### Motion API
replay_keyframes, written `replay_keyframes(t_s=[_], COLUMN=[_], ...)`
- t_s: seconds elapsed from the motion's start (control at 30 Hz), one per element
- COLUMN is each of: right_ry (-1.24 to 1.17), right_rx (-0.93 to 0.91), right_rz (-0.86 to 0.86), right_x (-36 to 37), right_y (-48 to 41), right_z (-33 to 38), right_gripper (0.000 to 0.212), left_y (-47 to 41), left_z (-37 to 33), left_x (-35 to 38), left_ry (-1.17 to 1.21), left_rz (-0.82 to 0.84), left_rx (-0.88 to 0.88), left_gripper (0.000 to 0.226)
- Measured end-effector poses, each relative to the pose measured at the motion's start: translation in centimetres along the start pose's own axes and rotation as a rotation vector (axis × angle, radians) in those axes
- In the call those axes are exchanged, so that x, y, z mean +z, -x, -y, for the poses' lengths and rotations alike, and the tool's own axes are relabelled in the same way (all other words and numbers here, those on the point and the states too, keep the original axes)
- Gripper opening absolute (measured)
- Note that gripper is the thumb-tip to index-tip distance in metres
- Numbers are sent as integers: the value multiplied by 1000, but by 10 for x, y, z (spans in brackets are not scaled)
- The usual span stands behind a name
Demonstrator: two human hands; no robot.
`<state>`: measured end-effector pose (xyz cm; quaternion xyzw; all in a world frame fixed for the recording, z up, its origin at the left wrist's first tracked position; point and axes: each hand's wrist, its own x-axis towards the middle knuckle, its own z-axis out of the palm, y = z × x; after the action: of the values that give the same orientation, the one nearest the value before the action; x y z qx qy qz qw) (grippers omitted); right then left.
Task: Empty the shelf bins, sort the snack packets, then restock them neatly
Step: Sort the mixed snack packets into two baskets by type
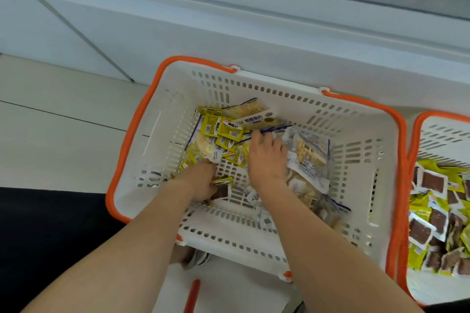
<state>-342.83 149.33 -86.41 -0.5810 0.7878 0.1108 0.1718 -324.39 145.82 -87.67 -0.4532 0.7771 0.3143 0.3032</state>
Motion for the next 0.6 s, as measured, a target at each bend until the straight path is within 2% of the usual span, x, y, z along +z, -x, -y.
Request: replay_keyframes(t_s=[0.1, 0.2, 0.23, 0.3, 0.37, 0.47, 0.53, 0.6], right_ry=[1, -187, -251, -327, -350, -420, -469, -468], right_rx=[-81, -214, -268, -385, -408, -328, -306, -331], right_rz=[-31, -48, 0, 197, 389, 475, 507, 522], right_x=[6, 6, 6, 7, 16, 28, 32, 35], right_y=[-3, -4, -5, -9, -9, 1, 9, 14], right_z=[2, 6, 9, 20, 27, 33, 34, 35], right_gripper=[48, 46, 44, 42, 52, 68, 83, 100], left_y=[4, 3, 4, 11, 14, 11, 17, 23], left_z=[0, 3, 4, 4, 0, -1, 2, 7], left_x=[2, 3, 1, -4, -9, -3, -3, -4], left_ry=[-27, -176, -217, -283, -341, -129, 103, 198], left_rz=[16, -46, -74, -101, -108, -34, 94, 182], left_rx=[-66, -115, -157, -266, -294, -280, -338, -401], left_gripper=[40, 44, 42, 39, 42, 61, 87, 99])
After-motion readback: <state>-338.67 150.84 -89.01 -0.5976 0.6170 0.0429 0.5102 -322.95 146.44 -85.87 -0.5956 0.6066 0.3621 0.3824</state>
